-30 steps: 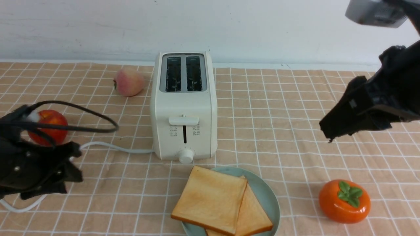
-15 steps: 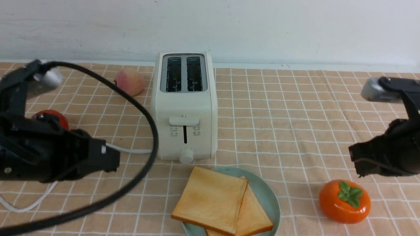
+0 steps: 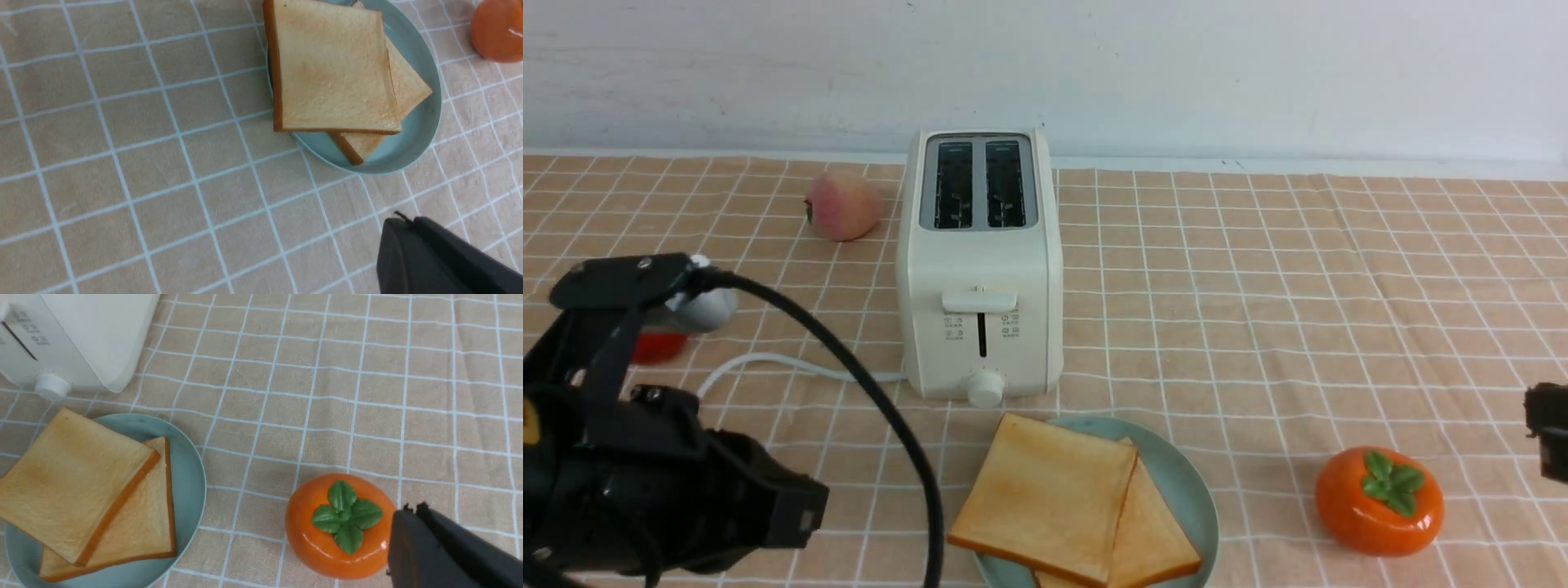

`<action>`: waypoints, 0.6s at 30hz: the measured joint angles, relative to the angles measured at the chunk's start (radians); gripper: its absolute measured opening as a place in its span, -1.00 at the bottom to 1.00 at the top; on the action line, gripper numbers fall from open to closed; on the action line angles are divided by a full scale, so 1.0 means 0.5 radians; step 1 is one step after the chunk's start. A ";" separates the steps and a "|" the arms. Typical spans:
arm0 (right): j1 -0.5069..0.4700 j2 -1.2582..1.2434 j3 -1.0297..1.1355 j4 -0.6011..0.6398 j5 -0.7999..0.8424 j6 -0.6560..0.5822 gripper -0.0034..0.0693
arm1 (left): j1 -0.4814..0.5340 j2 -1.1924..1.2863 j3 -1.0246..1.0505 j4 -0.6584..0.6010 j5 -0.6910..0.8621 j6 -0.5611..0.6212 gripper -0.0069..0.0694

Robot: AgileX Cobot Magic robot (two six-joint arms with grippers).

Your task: Take toasted bread from bread machine on light coffee tablecloth place on plate.

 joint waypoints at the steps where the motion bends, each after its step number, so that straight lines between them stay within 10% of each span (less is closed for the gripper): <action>1: 0.000 -0.075 0.057 0.000 -0.039 0.000 -0.95 | 0.000 -0.047 0.014 0.015 0.029 -0.056 -0.86; 18: 0.000 -1.286 0.786 0.159 -0.441 0.000 -0.93 | -0.004 -1.383 0.104 0.375 0.797 -1.040 -0.86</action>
